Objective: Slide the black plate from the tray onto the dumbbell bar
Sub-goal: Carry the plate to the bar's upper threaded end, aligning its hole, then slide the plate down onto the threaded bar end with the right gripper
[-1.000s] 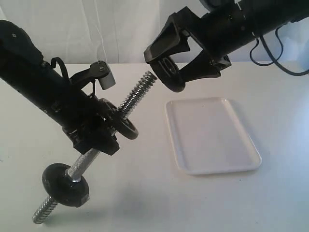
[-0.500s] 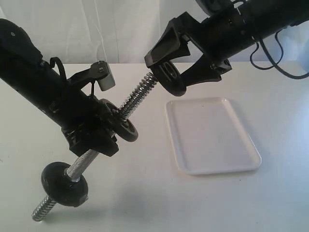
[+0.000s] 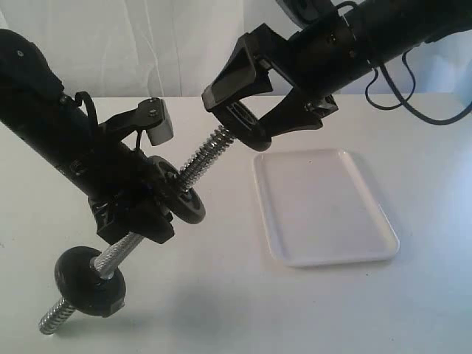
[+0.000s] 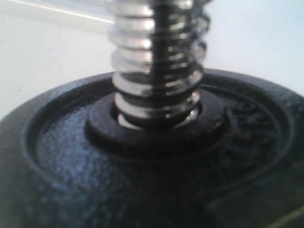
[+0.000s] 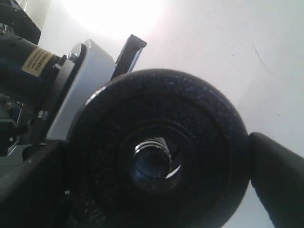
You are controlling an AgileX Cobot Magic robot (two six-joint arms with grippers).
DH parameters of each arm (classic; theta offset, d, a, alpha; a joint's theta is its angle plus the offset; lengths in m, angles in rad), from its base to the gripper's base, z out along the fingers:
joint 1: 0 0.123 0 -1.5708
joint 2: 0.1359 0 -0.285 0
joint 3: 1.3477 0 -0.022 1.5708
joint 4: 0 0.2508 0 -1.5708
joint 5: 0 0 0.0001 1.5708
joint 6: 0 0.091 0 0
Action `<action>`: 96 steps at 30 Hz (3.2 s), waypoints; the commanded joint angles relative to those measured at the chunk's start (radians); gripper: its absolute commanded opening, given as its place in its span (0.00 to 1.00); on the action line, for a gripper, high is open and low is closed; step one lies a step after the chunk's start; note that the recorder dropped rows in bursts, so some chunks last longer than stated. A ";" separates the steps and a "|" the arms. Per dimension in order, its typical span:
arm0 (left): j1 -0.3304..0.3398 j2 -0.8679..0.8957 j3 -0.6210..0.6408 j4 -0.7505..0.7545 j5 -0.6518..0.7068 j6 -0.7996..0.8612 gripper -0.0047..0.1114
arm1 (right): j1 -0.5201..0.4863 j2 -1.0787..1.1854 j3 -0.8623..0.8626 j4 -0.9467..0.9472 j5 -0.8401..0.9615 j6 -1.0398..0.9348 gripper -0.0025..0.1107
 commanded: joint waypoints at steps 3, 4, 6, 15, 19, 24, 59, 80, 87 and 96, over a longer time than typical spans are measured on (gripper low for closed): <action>-0.003 -0.066 -0.025 -0.254 0.052 -0.008 0.04 | 0.001 -0.015 -0.004 0.080 0.008 0.000 0.02; -0.003 -0.066 -0.025 -0.254 0.047 -0.006 0.04 | 0.001 -0.015 -0.004 0.080 0.008 0.000 0.02; -0.003 -0.066 -0.025 -0.251 0.032 -0.006 0.04 | 0.001 -0.015 -0.004 0.080 0.008 0.000 0.02; -0.003 -0.066 -0.025 -0.225 0.005 -0.003 0.04 | 0.035 -0.019 -0.004 0.080 0.008 0.015 0.02; -0.003 -0.066 -0.025 -0.221 -0.003 -0.003 0.04 | 0.042 -0.020 -0.004 0.073 0.008 0.017 0.02; -0.003 -0.066 -0.025 -0.197 -0.033 -0.033 0.04 | 0.042 -0.038 -0.004 0.055 0.008 0.017 0.02; -0.003 -0.076 -0.025 -0.362 -0.053 0.066 0.04 | 0.110 -0.052 -0.004 0.084 0.008 -0.036 0.02; -0.003 -0.116 -0.025 -0.351 -0.072 0.079 0.04 | 0.112 -0.014 -0.004 0.161 0.008 -0.070 0.67; -0.003 -0.116 -0.025 -0.344 -0.072 0.079 0.04 | 0.110 -0.016 -0.004 0.154 0.008 -0.070 0.78; -0.003 -0.116 -0.025 -0.344 -0.072 0.076 0.04 | 0.109 -0.020 -0.004 0.150 0.008 -0.078 0.79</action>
